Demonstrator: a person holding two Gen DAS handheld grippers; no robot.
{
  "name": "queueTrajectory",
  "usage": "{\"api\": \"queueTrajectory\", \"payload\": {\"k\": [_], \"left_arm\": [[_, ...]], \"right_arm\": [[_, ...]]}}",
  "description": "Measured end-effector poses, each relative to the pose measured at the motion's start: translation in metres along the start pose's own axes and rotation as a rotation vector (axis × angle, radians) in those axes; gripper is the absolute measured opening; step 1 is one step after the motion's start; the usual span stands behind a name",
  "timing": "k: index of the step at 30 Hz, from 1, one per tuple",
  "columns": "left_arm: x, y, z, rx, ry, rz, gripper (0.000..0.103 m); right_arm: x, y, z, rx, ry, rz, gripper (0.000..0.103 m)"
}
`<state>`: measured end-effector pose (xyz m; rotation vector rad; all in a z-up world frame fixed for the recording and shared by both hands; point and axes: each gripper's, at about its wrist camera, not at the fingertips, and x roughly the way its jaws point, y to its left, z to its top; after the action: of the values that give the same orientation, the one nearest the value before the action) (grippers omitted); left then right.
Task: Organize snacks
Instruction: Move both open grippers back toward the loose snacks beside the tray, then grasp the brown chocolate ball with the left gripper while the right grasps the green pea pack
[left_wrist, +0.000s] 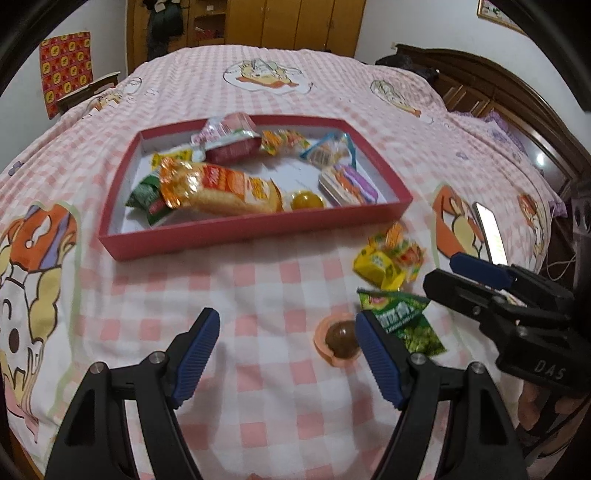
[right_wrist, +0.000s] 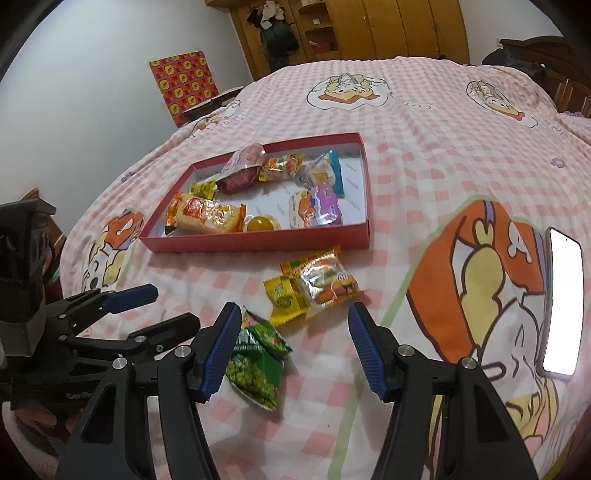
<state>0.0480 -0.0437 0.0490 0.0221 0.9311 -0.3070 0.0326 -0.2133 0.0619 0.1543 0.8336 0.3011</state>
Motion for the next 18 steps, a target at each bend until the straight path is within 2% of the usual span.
{"api": "queueTrajectory", "payload": {"k": [9,14,16,18], "left_arm": [[0.014,-0.012,-0.010,0.049,0.027,-0.001,0.078],[0.018,-0.023,-0.014,0.105,0.018,0.005,0.067],[0.021,-0.029,-0.016,0.132,0.023,0.008,0.057],[0.023,-0.033,-0.018,0.150,0.025,0.014,0.053]], "right_arm": [[-0.001,-0.003,-0.011,0.014,0.014,0.010,0.062],[0.001,-0.010,-0.014,0.040,0.021,0.015,0.062],[0.002,-0.013,-0.016,0.050,0.023,0.016,0.062],[0.001,-0.016,-0.016,0.058,0.022,0.016,0.062]]}}
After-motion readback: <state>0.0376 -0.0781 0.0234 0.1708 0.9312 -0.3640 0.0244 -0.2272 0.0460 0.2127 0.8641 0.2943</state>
